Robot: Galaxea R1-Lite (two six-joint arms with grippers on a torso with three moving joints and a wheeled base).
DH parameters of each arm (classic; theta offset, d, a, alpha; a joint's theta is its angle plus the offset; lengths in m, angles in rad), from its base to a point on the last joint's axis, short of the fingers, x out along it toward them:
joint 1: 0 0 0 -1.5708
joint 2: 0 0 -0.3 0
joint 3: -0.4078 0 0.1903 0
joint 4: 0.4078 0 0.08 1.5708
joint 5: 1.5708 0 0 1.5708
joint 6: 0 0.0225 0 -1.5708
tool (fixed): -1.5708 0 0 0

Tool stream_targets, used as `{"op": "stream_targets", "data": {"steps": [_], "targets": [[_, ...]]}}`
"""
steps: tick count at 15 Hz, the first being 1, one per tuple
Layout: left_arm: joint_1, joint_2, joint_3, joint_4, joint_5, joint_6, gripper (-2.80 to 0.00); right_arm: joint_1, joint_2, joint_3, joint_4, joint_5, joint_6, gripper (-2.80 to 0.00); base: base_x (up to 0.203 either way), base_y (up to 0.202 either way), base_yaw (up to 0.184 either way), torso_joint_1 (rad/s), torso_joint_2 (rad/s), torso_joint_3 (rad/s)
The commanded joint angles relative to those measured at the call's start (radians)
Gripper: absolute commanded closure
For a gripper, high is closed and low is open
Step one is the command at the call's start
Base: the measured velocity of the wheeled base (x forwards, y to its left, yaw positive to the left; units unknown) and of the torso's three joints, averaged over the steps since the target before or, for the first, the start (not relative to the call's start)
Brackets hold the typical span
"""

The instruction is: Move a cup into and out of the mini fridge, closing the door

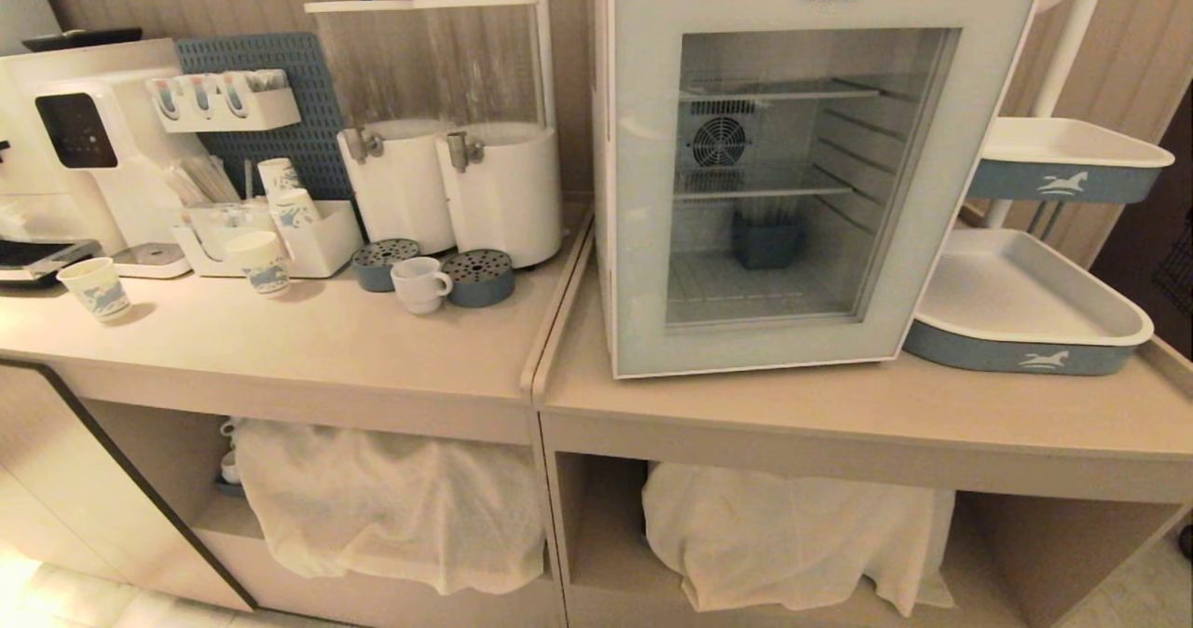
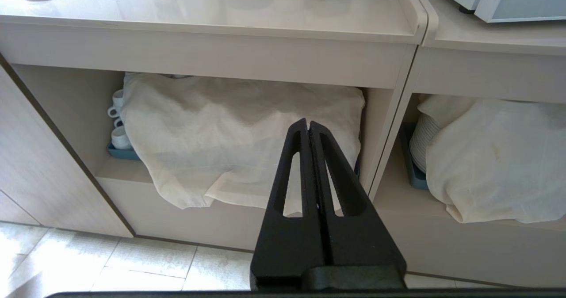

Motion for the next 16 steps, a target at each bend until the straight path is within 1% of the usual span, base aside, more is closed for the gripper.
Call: {"op": "stream_targets", "data": {"steps": [1,2,3,4,5,9,10,12,16], "targets": [[0.0,0.0,0.0,0.0,0.0,-0.001,0.0,0.001,-0.013,0.06,0.01,0.022,-0.016,0.0,0.0,0.0,0.0,0.0,0.0,0.0],[0.0,0.0,0.0,0.0,0.0,-0.001,0.0,0.001,-0.013,0.03,0.1,0.067,-0.032,0.0,0.0,0.0,0.0,0.0,0.0,0.0],[0.0,0.0,0.0,0.0,0.0,-0.001,0.0,0.001,-0.012,-0.008,0.224,0.126,-0.056,0.0,0.0,0.0,0.0,0.0,0.0,0.0],[0.0,0.0,0.0,0.0,0.001,-0.001,0.0,0.001,-0.011,-0.034,0.276,0.169,-0.088,0.0,0.0,0.0,0.0,0.0,0.0,0.0],[0.0,0.0,0.0,0.0,0.001,-0.001,0.0,0.001,-0.011,-0.033,0.277,0.181,-0.129,0.0,0.0,0.0,0.0,0.0,0.0,0.0],[0.0,0.0,0.0,0.001,0.001,-0.001,0.0,0.001,-0.012,-0.033,0.271,0.184,-0.129,0.0,0.0,0.0,0.0,0.0,0.0,0.0],[0.0,0.0,-0.003,0.002,0.0,0.007,0.0,0.001,-0.012,-0.031,0.265,0.181,-0.106,0.0,0.0,0.0,0.0,0.0,0.0,0.0],[0.0,0.0,-0.003,0.002,0.0,0.007,0.0,0.001,-0.012,-0.03,0.248,0.175,-0.027,0.0,0.0,0.0,0.0,0.0,0.0,0.0],[0.0,0.0,-0.003,0.002,0.0,0.007,0.0,0.001,-0.012,-0.03,0.246,0.175,-0.022,0.0,0.0,0.0,0.0,0.0,0.0,0.0]]}}
